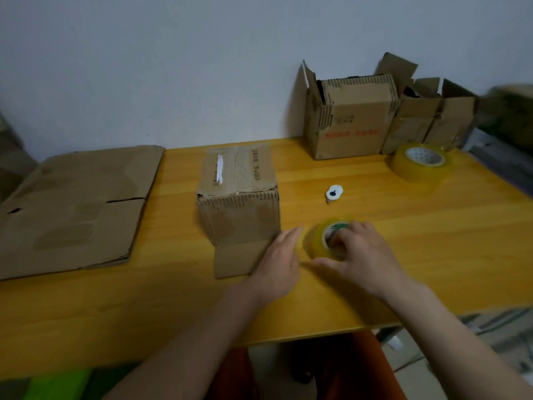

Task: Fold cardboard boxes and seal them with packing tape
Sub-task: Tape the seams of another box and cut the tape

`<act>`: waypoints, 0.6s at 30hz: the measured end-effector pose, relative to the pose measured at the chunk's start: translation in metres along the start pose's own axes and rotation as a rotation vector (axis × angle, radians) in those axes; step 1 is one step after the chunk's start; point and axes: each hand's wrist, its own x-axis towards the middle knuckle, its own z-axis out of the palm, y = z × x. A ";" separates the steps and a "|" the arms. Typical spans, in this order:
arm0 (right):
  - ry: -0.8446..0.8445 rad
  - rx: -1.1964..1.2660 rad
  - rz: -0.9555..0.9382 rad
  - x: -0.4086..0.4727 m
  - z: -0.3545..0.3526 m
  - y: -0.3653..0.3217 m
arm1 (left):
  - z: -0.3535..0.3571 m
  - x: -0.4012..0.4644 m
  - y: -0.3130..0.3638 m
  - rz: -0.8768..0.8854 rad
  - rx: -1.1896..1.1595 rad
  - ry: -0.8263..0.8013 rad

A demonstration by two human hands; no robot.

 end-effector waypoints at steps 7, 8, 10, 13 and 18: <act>-0.099 -0.142 -0.110 -0.010 0.009 0.008 | 0.002 0.040 0.001 -0.165 -0.141 -0.152; -0.109 -0.132 -0.113 -0.010 0.009 0.009 | 0.002 0.040 0.002 -0.163 -0.144 -0.152; -0.121 -0.107 -0.120 -0.011 0.008 0.011 | 0.002 0.040 0.000 -0.161 -0.127 -0.138; -0.126 -0.076 -0.128 -0.012 0.007 0.015 | 0.002 0.035 -0.003 -0.172 -0.086 -0.127; -0.133 -0.059 -0.132 -0.013 0.004 0.015 | 0.001 0.028 0.001 -0.139 -0.140 -0.102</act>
